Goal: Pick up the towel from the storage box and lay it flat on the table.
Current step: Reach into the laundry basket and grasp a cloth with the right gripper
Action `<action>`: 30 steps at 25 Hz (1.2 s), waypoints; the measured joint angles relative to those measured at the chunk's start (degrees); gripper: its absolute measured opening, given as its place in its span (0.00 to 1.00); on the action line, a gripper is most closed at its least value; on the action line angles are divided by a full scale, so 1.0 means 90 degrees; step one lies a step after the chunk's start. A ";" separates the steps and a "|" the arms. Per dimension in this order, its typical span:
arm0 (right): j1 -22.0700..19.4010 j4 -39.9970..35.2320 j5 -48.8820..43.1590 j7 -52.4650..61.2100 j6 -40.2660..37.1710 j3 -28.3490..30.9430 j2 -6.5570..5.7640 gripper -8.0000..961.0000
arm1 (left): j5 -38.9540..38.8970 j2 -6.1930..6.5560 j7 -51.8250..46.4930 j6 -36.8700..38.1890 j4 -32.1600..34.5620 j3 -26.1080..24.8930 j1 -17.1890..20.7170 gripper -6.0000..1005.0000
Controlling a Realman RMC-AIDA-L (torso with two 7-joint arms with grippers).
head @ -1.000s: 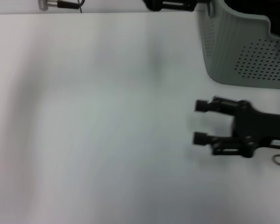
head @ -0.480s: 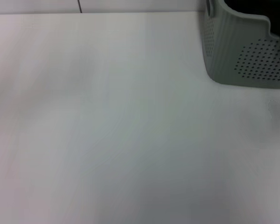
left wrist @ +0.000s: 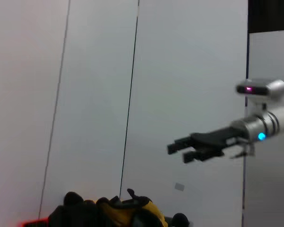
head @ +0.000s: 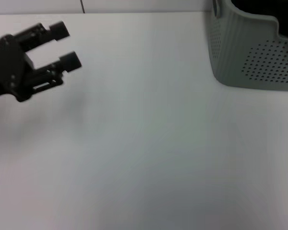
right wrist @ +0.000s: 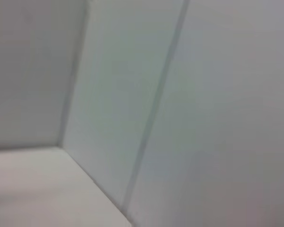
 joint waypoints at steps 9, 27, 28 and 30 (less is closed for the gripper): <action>0.2083 0.0641 -0.4090 0.1166 -0.0465 -0.1116 -0.0480 0.69 | 0.0083 -0.0069 0.0217 -0.0059 -0.0641 -0.0016 -0.0205 0.70; 0.2915 0.2078 -0.6026 0.1126 0.0048 -0.2260 -0.0124 0.63 | 0.0095 -0.0136 0.0270 -0.0256 -0.1092 -0.0021 -0.0426 0.70; 0.2897 0.2065 -0.6045 0.1113 0.0100 -0.2290 -0.0099 0.63 | 0.0095 -0.0136 0.0270 -0.0255 -0.1093 -0.0021 -0.0418 0.70; 0.2876 0.2058 -0.6046 0.1100 0.0131 -0.2309 -0.0084 0.62 | 0.0095 -0.0138 0.0271 -0.0256 -0.1094 -0.0021 -0.0398 0.70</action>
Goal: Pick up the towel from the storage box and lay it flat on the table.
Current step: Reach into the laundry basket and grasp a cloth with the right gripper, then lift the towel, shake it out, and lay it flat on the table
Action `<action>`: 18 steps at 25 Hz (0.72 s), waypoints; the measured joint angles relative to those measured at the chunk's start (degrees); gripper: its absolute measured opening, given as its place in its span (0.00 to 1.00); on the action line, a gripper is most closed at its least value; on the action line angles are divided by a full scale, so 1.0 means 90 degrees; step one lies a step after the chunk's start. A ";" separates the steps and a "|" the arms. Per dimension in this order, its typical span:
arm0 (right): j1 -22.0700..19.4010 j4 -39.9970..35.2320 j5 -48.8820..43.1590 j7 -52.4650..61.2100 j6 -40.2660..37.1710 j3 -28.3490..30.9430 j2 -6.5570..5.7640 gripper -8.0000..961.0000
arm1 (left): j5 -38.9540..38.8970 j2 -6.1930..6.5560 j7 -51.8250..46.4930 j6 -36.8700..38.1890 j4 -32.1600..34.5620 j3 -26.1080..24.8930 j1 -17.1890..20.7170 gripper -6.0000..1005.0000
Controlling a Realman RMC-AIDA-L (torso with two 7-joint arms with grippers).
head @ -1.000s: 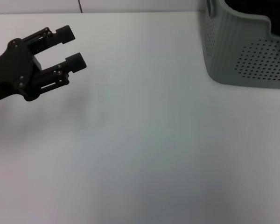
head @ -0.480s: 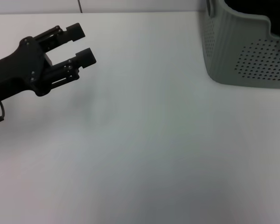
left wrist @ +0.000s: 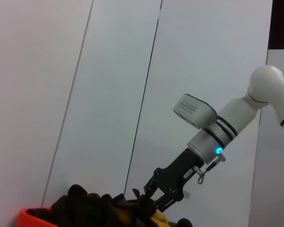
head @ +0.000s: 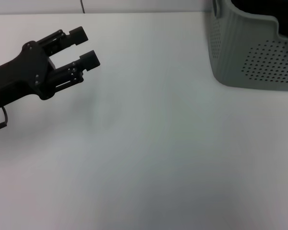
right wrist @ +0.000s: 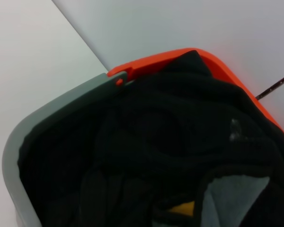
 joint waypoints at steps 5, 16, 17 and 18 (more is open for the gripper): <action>-0.0055 -0.0094 0.0358 -0.0006 0.0011 0.0593 0.0023 0.51 | 0.0000 -0.0024 0.0049 0.0001 -0.0004 -0.0009 0.0099 0.70; -0.1523 -0.0318 0.4833 -0.0642 0.0433 0.3062 -0.0154 0.04 | -0.0066 -0.0069 0.0165 0.0010 -0.0075 -0.0149 0.0219 0.70; -0.1698 -0.0177 0.5540 -0.0765 0.0450 0.3190 -0.0207 0.02 | -0.0069 -0.0071 0.0166 0.0023 -0.0076 -0.0168 0.0212 0.70; -0.1920 0.0052 0.6375 -0.0891 0.0457 0.3312 -0.0299 0.02 | -0.0073 -0.0073 0.0165 0.0042 -0.0075 -0.0185 0.0195 0.70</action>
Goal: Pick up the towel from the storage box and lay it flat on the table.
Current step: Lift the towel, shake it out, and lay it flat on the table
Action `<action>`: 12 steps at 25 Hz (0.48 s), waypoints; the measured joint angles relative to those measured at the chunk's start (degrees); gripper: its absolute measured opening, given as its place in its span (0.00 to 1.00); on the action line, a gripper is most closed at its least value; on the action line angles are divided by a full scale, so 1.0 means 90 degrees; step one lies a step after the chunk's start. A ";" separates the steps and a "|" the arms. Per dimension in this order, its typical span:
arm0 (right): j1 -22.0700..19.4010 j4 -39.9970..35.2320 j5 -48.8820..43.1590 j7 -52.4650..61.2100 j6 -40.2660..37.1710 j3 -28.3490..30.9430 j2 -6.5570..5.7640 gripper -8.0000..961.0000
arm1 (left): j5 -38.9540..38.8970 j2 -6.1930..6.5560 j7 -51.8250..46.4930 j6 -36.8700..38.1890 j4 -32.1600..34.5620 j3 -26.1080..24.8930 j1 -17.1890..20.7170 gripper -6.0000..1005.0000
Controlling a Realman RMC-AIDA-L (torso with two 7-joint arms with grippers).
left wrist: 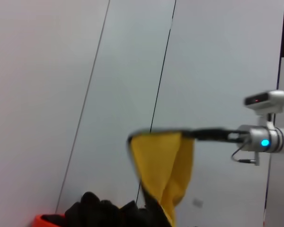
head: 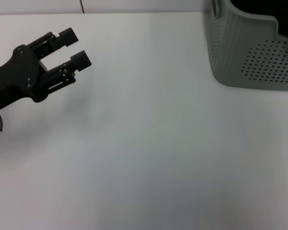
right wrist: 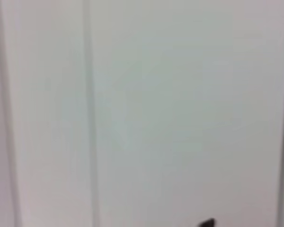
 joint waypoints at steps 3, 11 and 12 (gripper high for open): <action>-0.0411 0.0682 0.1935 -0.0124 -0.0066 0.0052 -0.0280 0.02 | -0.0007 0.0015 -0.0025 0.0037 0.0014 -0.0005 -0.0052 0.70; -0.0503 0.1506 0.4464 -0.0011 -0.0727 -0.0047 -0.0462 0.02 | -0.0168 0.0008 -0.0091 0.0204 0.0045 -0.0009 -0.0172 0.70; -0.0480 0.1473 0.4541 0.0019 -0.0755 -0.0112 -0.0417 0.02 | -0.0272 0.0012 -0.0129 0.0261 0.0043 -0.0011 -0.0180 0.70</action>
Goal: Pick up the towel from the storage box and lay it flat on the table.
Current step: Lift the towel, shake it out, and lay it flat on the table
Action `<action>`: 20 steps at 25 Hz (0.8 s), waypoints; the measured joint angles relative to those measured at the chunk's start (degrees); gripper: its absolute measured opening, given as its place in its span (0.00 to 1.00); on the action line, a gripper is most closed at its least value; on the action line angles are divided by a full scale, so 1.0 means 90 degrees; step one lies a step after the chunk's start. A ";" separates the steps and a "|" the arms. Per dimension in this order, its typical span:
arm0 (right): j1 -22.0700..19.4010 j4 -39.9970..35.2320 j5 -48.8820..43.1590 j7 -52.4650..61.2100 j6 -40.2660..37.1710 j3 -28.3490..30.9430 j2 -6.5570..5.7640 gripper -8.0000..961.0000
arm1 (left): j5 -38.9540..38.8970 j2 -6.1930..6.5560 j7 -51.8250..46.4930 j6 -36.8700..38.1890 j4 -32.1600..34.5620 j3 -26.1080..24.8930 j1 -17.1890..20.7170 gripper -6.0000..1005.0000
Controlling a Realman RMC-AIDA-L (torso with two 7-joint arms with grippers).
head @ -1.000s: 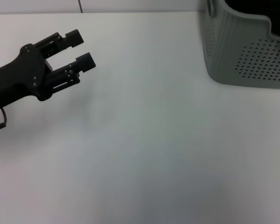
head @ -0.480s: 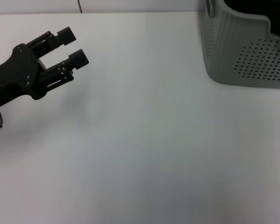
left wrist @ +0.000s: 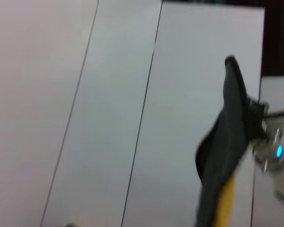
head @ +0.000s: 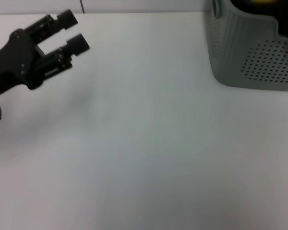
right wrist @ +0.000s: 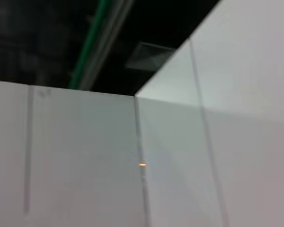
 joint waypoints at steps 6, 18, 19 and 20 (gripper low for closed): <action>0.0100 -0.0174 0.0086 0.0003 -0.0060 -0.0672 0.0334 0.02 | -0.0952 0.0082 -0.0585 0.0601 0.0010 0.0000 -0.0011 0.70; 0.0287 -0.0064 -0.1261 -0.0550 -0.0091 -0.1880 0.1087 0.02 | -0.1155 0.0282 -0.1015 0.0881 0.0896 0.0127 -0.0096 0.70; 0.0318 -0.0043 -0.1374 -0.0592 -0.0088 -0.1916 0.1135 0.02 | -0.0976 0.0254 -0.0957 0.0864 0.1037 0.0124 -0.0130 0.70; 0.0372 -0.0004 -0.1576 -0.0653 -0.0085 -0.1977 0.1201 0.02 | -0.0903 0.0235 -0.0919 0.0858 0.1084 0.0119 -0.0155 0.70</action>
